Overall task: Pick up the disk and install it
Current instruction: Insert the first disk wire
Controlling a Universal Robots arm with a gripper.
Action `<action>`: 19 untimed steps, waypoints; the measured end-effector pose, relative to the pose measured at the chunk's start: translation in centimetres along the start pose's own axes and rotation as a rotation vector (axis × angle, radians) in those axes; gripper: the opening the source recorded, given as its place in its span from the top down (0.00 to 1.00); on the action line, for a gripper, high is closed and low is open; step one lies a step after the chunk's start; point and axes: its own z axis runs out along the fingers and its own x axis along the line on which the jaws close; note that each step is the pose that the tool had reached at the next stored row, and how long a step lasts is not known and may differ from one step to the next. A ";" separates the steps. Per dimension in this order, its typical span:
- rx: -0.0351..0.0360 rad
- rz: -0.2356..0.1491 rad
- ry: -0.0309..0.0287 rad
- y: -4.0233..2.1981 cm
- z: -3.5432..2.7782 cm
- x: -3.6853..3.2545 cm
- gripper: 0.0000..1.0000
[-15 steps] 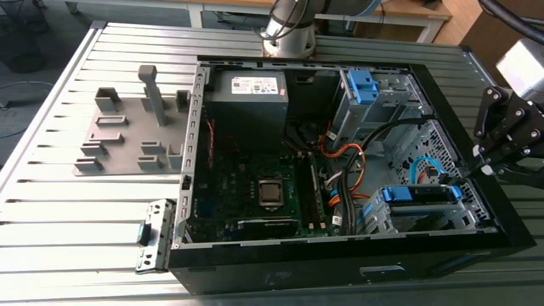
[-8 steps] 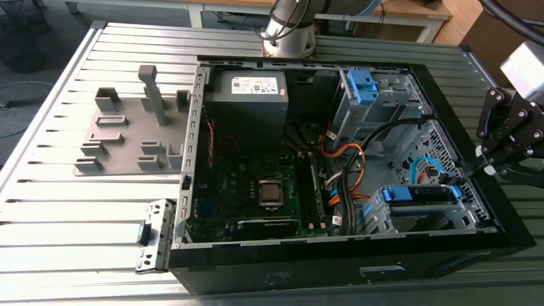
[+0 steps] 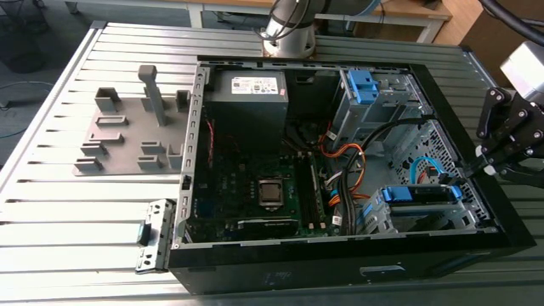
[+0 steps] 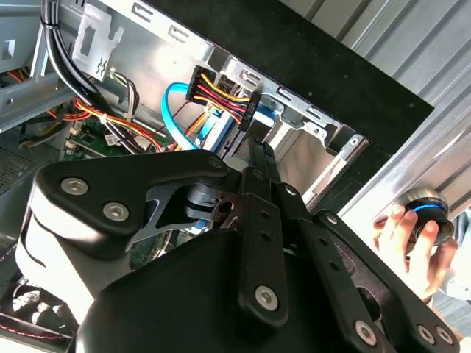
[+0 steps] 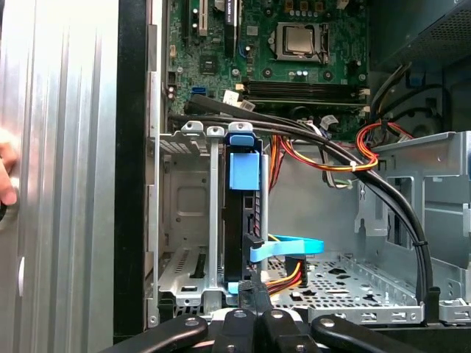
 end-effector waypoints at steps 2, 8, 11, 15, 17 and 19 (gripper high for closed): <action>0.0000 0.000 0.0000 0.00 0.00 0.00 0.89; 0.0000 0.000 0.0000 -0.01 0.00 0.00 0.65; 0.0000 0.000 0.0002 -0.01 0.01 0.00 0.59; -0.0007 0.000 0.0005 -0.22 0.63 -0.04 0.59; -0.0009 0.000 0.0006 -0.39 0.99 -0.10 0.59; -0.0009 0.000 0.0006 -0.56 1.36 -0.16 0.59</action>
